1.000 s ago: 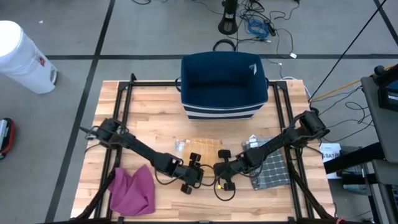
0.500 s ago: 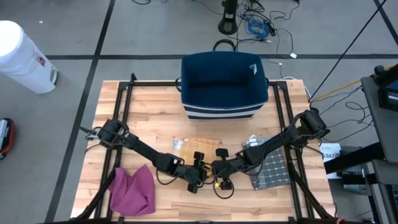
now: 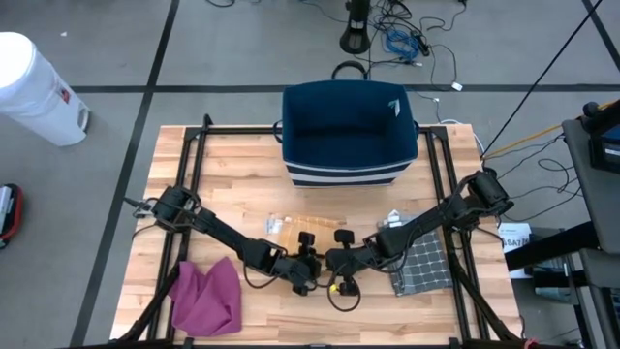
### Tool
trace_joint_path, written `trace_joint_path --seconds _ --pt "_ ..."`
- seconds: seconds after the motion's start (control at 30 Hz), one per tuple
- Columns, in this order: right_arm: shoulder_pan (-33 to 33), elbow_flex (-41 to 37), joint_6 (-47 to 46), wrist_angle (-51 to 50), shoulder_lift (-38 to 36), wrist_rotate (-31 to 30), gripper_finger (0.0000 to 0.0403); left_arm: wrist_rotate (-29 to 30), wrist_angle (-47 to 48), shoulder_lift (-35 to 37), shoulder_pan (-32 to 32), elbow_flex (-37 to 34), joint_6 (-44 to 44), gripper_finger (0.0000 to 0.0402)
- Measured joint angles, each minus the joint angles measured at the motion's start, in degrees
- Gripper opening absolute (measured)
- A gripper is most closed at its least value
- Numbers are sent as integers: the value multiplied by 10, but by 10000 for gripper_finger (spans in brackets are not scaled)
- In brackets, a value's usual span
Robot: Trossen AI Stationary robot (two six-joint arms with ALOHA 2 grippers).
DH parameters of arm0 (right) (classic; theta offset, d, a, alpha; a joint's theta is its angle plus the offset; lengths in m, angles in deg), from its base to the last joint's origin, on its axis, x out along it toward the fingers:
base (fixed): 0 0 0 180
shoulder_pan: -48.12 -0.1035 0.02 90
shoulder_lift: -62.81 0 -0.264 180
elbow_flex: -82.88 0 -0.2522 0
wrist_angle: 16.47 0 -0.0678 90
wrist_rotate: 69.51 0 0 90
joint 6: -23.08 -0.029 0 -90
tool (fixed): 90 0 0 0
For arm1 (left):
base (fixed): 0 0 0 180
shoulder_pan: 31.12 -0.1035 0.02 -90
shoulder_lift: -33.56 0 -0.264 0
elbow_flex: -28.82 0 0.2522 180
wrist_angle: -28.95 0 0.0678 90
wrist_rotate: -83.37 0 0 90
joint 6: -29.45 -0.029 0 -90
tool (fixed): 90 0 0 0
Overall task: Fold towel
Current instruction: Stack the orange patterned towel on the gray patterned towel
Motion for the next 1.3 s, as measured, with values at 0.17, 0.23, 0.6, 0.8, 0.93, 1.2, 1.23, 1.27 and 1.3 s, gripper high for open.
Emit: trace_joint_path --seconds 0.17,0.23,0.6,0.8,0.93,1.2,1.23,1.27,1.3 --pt "-8 4 -20 -23 0 0 4 0 -8 0 4 0 -32 52" --pt "-11 4 -25 -22 0 0 4 0 -11 0 3 0 -42 22" --pt "-58 4 -85 -49 -55 -12 118 37 -84 9 -15 0 -97 6" --pt "-113 4 -129 -90 -108 -46 180 49 -128 9 -28 0 -148 5" --pt "-159 4 -161 -97 -136 -46 186 62 -197 9 -39 0 -165 5" --pt "-249 4 -250 -103 -143 -46 172 45 -380 10 -70 0 -276 5" --pt "-259 4 -264 -103 -143 -47 170 34 -396 9 -75 0 -289 5" --pt "-269 4 -277 -102 -143 -53 170 22 -410 9 -81 0 -299 5" --pt "-278 4 -291 -102 -143 -60 169 8 -421 10 -88 0 -308 5"
